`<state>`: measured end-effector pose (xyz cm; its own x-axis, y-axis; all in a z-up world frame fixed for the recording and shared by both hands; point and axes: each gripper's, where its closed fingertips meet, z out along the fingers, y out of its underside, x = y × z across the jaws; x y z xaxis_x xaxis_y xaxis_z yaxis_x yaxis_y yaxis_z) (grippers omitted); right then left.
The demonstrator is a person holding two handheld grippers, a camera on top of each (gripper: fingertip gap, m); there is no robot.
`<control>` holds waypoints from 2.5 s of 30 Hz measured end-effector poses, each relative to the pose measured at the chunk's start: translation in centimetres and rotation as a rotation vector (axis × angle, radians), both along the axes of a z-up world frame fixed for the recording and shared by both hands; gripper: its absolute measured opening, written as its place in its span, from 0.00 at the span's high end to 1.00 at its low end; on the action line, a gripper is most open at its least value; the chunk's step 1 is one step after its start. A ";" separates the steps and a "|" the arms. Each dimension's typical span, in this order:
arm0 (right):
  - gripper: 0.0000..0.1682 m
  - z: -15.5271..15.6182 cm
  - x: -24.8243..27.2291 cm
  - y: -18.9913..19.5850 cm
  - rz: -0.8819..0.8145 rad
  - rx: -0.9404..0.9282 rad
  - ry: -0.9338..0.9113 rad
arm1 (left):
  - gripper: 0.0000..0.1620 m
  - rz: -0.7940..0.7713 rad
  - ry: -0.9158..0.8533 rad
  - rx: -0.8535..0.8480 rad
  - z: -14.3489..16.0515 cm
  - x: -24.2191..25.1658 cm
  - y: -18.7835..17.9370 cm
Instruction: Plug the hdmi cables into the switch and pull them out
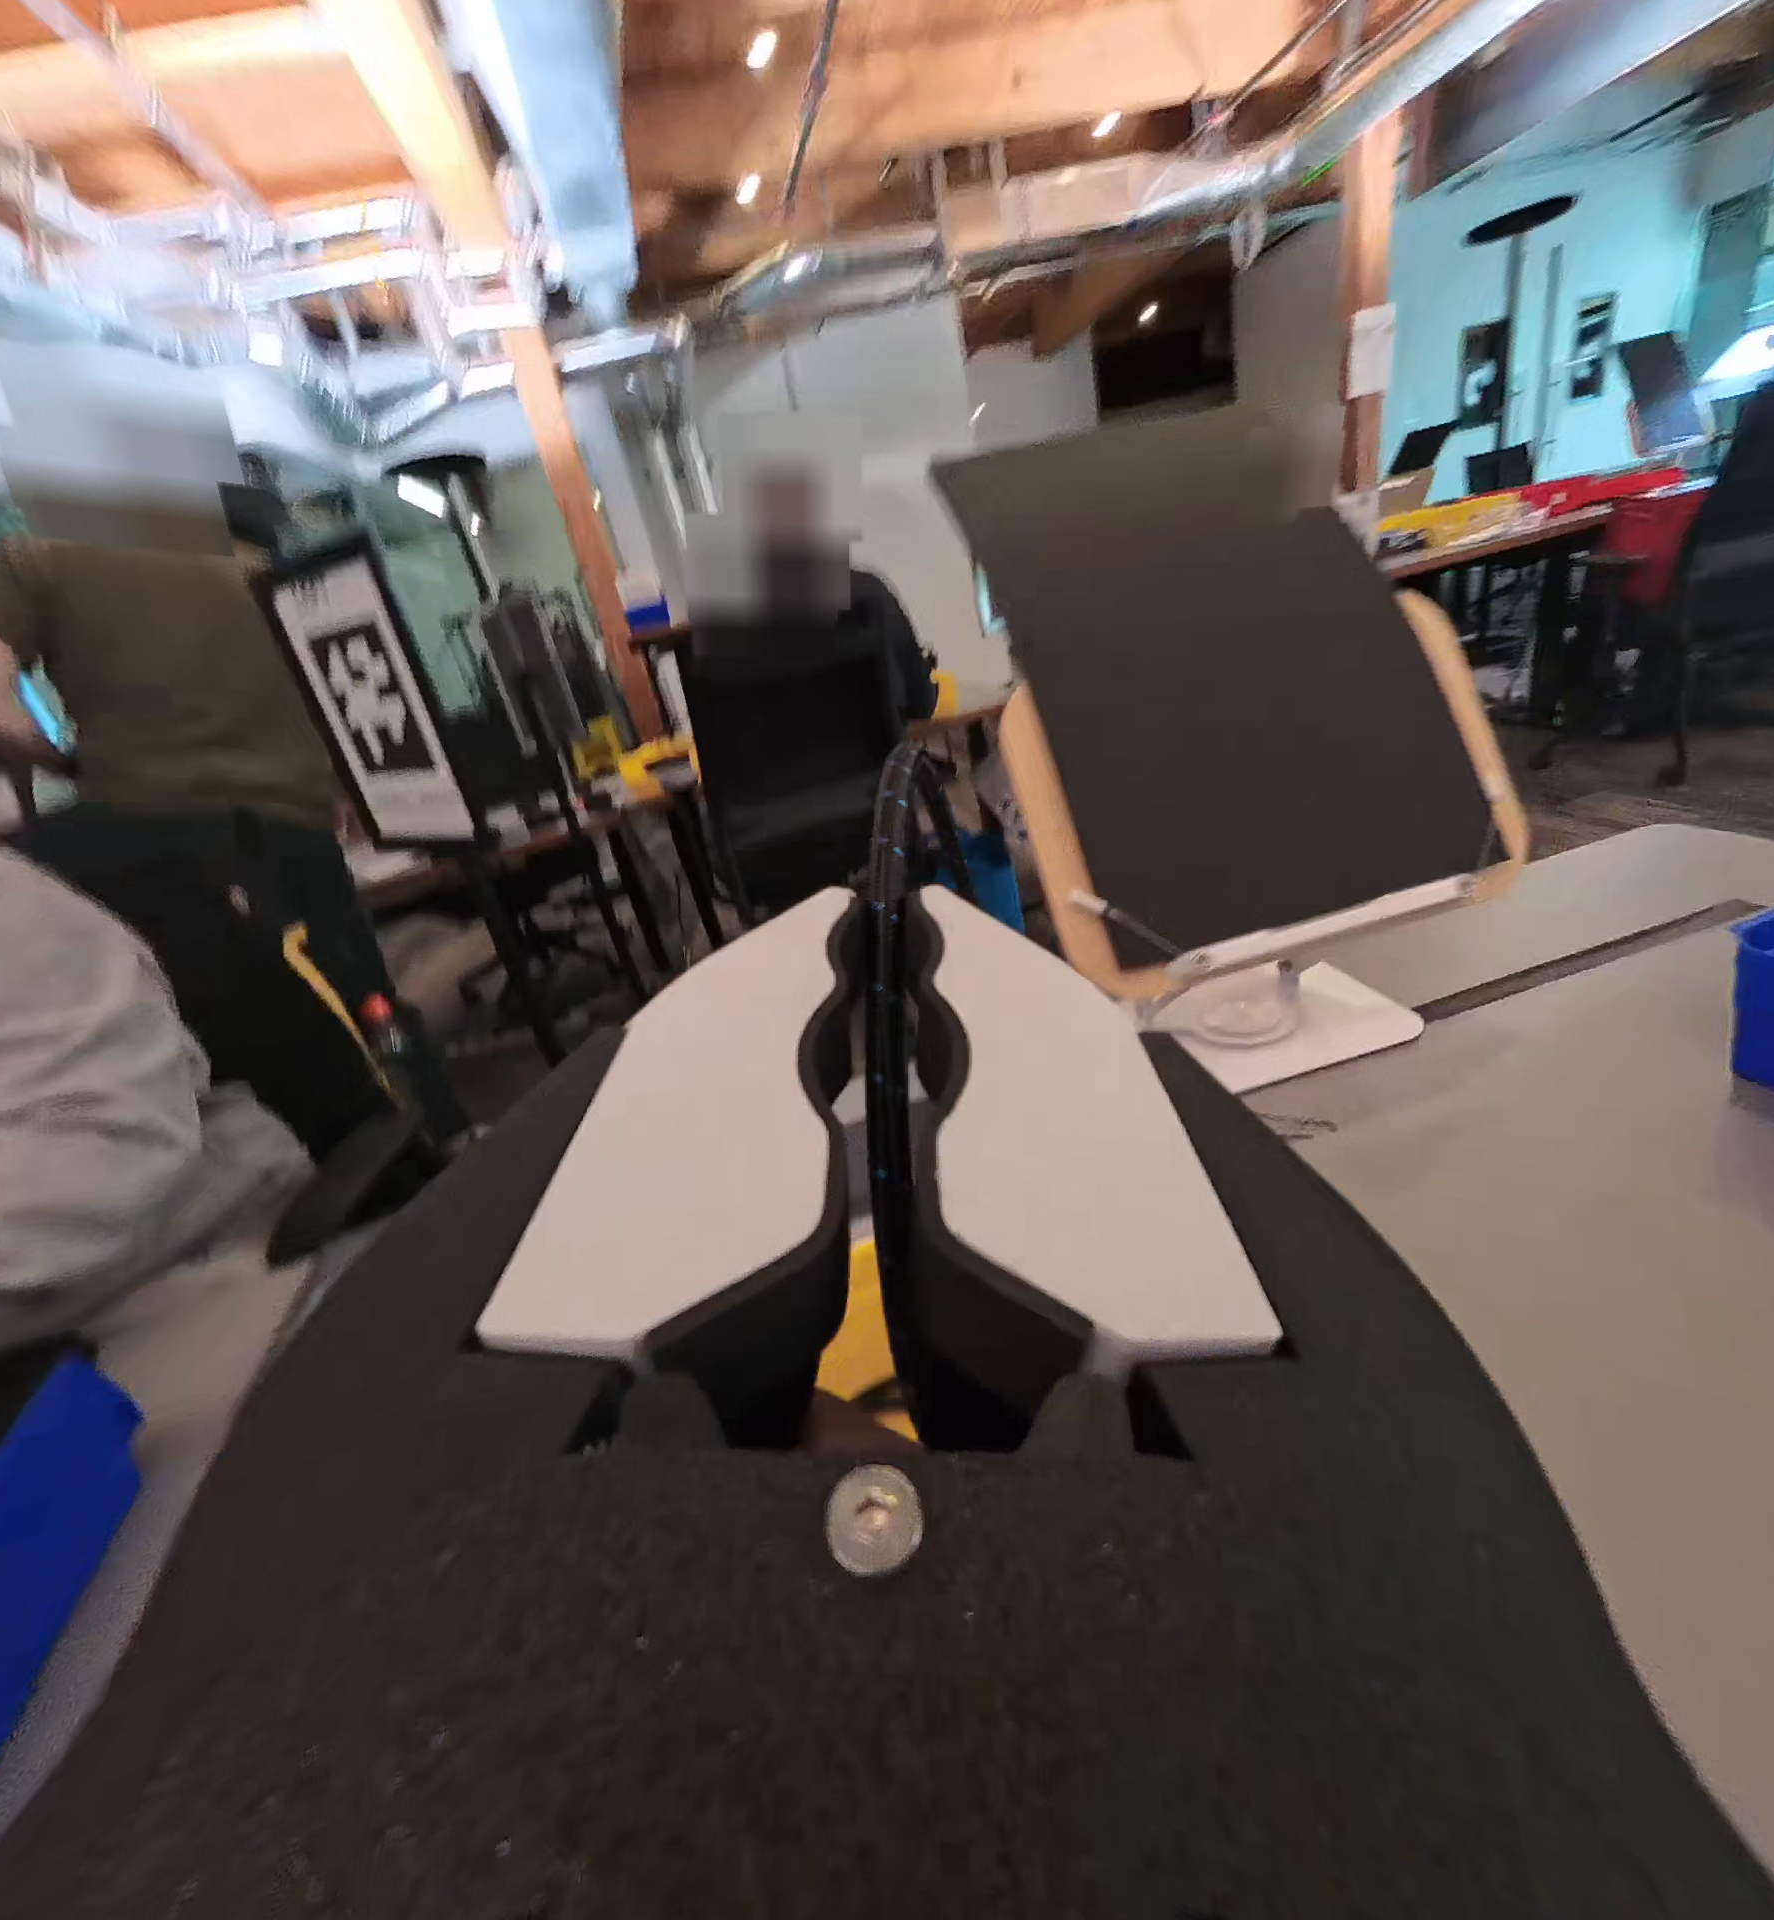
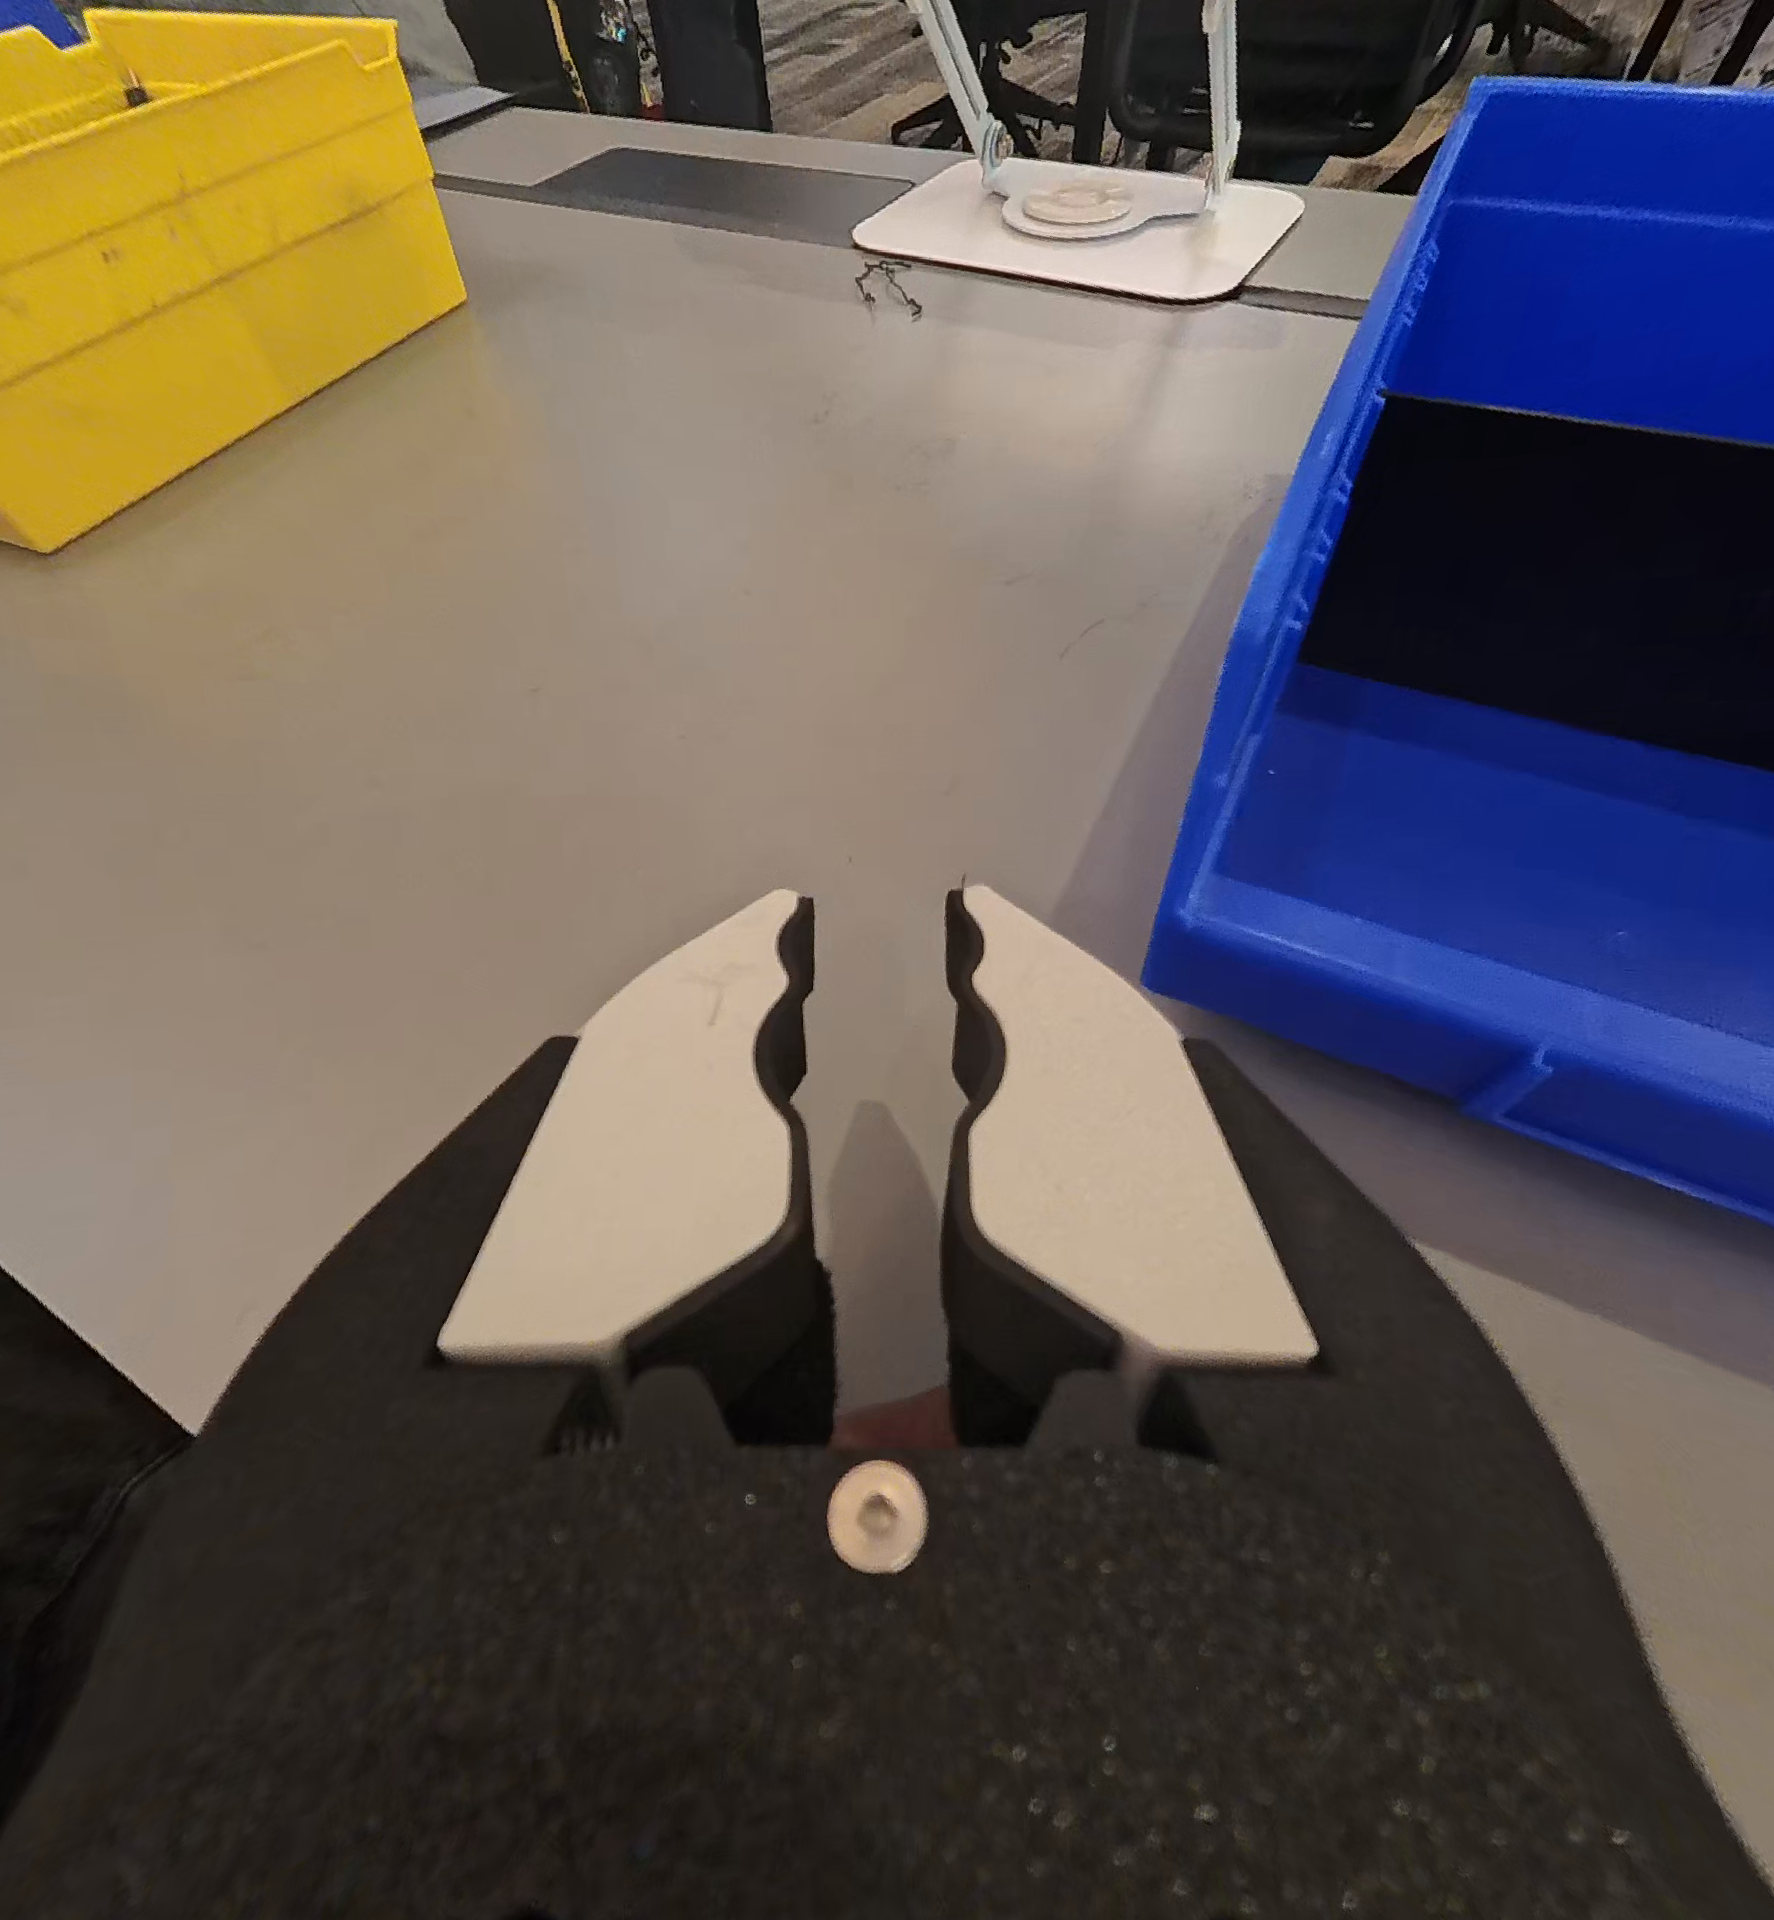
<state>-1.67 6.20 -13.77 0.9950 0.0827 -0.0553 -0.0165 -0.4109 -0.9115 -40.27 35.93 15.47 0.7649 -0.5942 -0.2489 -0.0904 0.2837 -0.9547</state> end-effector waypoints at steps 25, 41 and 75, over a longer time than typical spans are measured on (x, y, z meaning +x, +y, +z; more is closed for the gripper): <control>0.86 0.7 1.3 -0.7 -0.041 0.032 0.014 | 0.96 -0.491 0.908 0.251 -25.5 28.2 -21.9; 0.86 1.4 0.3 -0.5 0.005 0.064 0.002 | 0.81 -0.852 0.347 -0.686 -26.4 22.5 -30.5; 0.86 3.2 -1.7 6.5 0.138 0.212 0.215 | 0.83 -0.363 1.122 -0.474 -22.5 2.4 2.1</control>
